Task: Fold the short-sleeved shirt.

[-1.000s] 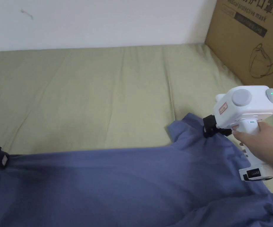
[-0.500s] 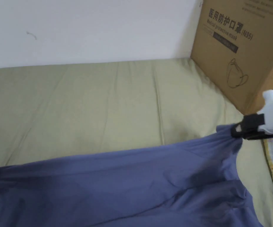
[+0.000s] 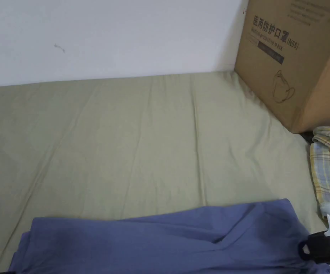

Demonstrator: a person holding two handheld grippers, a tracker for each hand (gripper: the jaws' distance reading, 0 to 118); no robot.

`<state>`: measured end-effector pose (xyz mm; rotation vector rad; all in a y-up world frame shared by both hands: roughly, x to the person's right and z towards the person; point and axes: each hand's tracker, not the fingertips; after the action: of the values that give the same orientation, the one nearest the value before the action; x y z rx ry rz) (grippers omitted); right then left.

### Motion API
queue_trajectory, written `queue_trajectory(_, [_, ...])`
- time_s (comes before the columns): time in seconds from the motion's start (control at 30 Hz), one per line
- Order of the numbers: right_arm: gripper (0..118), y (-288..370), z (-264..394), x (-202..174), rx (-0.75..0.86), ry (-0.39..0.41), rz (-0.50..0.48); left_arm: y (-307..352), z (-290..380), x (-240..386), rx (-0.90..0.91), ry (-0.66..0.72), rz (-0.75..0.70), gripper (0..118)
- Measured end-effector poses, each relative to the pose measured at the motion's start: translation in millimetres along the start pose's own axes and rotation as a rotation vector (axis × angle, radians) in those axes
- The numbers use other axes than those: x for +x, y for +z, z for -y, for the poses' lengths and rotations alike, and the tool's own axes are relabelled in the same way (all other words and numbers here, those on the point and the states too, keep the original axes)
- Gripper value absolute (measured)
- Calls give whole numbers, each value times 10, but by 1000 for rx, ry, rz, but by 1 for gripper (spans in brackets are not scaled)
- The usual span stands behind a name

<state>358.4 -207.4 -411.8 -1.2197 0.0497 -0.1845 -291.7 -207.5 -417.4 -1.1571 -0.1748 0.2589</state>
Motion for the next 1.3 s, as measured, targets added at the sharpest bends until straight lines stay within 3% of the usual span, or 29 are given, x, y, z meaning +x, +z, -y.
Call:
queue_trajectory(0.03, [95, 48, -4, -63, 38, 29, 35, 45, 8, 8, 18, 3, -12, 101])
queue_trajectory(0.07, [118, 83, -28, -141, 60, 60, 46, 97, 11, 30, 65, 10, -18, 110])
queue_trajectory(0.17, [114, 318, -125, -375, 164, 93, 43, 328, -69, 210, 197, -15, -55, 116])
queue_trajectory(0.27, [114, 472, -234, -679, 234, 33, -8, 480, -164, 474, 302, -62, -62, 116])
queue_trajectory(0.37, [113, 453, -318, -1014, 238, 28, -29, 445, -228, 755, 302, -77, -90, 115])
queue_trajectory(0.4, [109, 426, -323, -1120, 245, 31, -45, 407, -246, 828, 285, -87, -103, 113])
queue_trajectory(0.43, [92, 313, -343, -1215, 249, 35, -46, 371, -245, 894, 281, -98, -88, 103])
queue_trajectory(0.47, [40, 255, -349, -1316, 250, 42, -39, 337, -234, 954, 289, -128, -65, 58])
queue_trajectory(0.5, [1, 180, -366, -1412, 242, 58, -18, 273, -234, 999, 288, -150, -79, 9])
queue_trajectory(0.53, [0, 112, -347, -1491, 222, 70, 16, 215, -220, 1039, 282, -167, -144, 0])
queue_trajectory(0.57, [0, 115, -323, -1632, 233, 79, 20, 183, -188, 1077, 295, -192, -188, 0])
queue_trajectory(0.77, [0, 72, -377, -1812, 247, 107, 30, 195, -252, 506, 276, -17, -18, 0])
queue_trajectory(0.8, [0, 66, -391, -1813, 241, 111, 29, 199, -333, 286, 271, 38, 68, 0])
queue_trajectory(0.93, [0, 52, -405, -1820, 212, 149, 48, 54, -430, -666, 109, 262, 632, 0])
queue_trajectory(1.0, [0, 57, -377, -1823, 212, 145, 49, -38, -402, -951, 86, 321, 662, 8])
queue_trajectory(1.03, [0, 58, -376, -1801, 214, 136, 46, -80, -396, -1056, 98, 340, 611, 19])
queue_trajectory(1.1, [0, 76, -367, -1794, 226, 125, 52, -175, -412, -1156, 113, 406, 610, 105])
queue_trajectory(1.13, [0, 72, -377, -1782, 228, 124, 56, -259, -404, -1223, 102, 437, 634, 118])
queue_trajectory(1.17, [0, 61, -394, -1771, 223, 125, 62, -358, -400, -1240, 81, 457, 669, 118])
queue_trajectory(1.2, [0, 50, -406, -1765, 218, 126, 69, -392, -390, -1330, 172, 434, 714, 118])
queue_trajectory(1.3, [0, 39, -419, -1773, 203, 123, 75, -684, -348, -1344, 33, 502, 778, 118])
